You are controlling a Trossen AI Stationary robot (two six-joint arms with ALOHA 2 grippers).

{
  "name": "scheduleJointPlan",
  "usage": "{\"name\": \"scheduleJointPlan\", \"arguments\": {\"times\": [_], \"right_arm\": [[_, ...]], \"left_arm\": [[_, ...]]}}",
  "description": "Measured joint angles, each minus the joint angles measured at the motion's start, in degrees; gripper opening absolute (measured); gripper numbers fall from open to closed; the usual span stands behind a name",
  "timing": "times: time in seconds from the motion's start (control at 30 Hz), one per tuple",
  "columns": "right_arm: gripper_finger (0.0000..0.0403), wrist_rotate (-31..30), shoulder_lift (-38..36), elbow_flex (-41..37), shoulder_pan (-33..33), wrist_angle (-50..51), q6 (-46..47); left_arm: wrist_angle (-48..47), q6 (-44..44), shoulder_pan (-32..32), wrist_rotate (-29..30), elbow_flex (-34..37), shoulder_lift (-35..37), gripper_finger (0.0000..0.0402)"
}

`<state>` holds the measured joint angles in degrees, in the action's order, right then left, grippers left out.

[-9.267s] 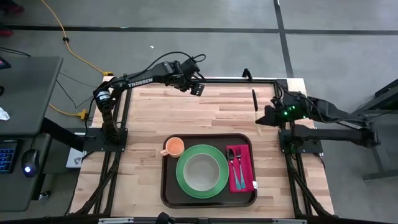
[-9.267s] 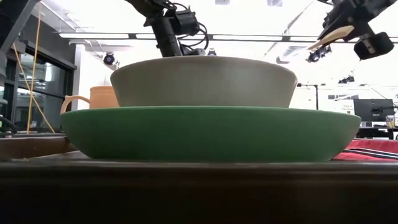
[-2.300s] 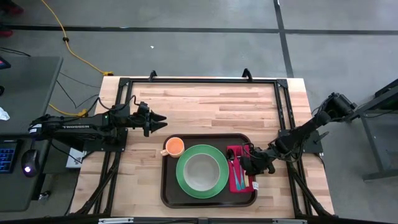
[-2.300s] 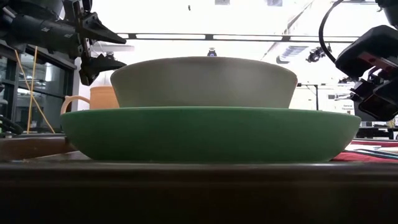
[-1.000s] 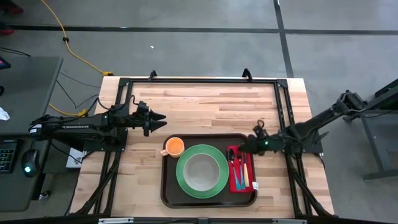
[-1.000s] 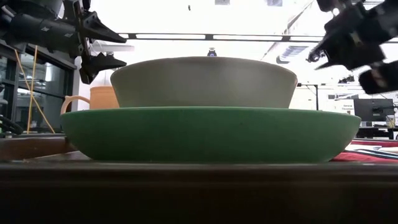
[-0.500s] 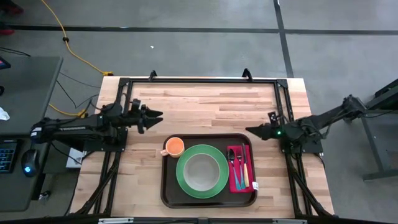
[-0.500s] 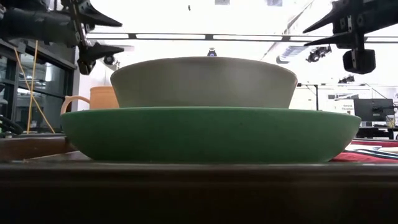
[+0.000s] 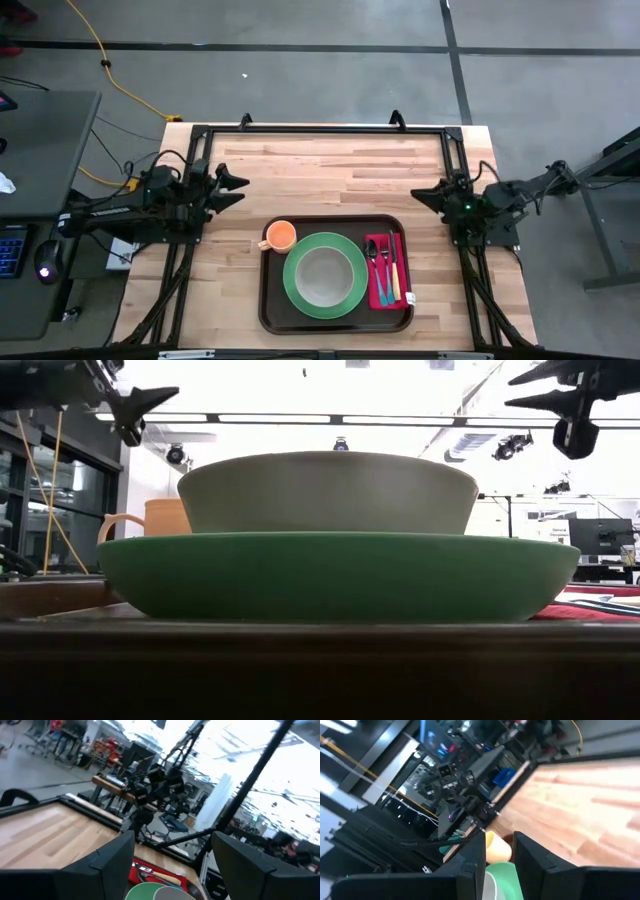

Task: Set up tray
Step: Return to Home Position

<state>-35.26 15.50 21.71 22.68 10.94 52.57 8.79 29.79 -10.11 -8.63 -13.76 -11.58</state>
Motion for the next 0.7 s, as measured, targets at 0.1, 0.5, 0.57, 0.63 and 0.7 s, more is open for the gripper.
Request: {"name": "scheduleJointPlan", "arguments": {"times": [0.1,0.5,0.57,0.63,0.7], "right_arm": [[0.0075,0.55,-2.62,0.00,0.00,0.01,-5.79],[0.0075,7.44,-11.74,0.00,0.00,4.24,-23.67],[0.0075,8.00,-13.52,0.00,0.00,5.75,-25.13],[0.0075,9.06,-15.18,0.02,0.00,7.02,-27.15],[0.0075,9.11,-15.38,0.07,0.00,7.13,-29.13]], "left_arm": [[-0.99,-1.20,0.00,-1.53,0.00,0.38,0.0294],[-4.91,-9.73,0.00,-3.74,0.02,0.33,0.0294],[-5.02,-10.12,0.00,-4.19,0.02,0.33,0.0294],[-5.89,-11.19,0.00,-4.30,0.02,0.33,0.0294],[-6.02,-12.46,0.00,-4.06,0.04,0.33,0.0294]]}}
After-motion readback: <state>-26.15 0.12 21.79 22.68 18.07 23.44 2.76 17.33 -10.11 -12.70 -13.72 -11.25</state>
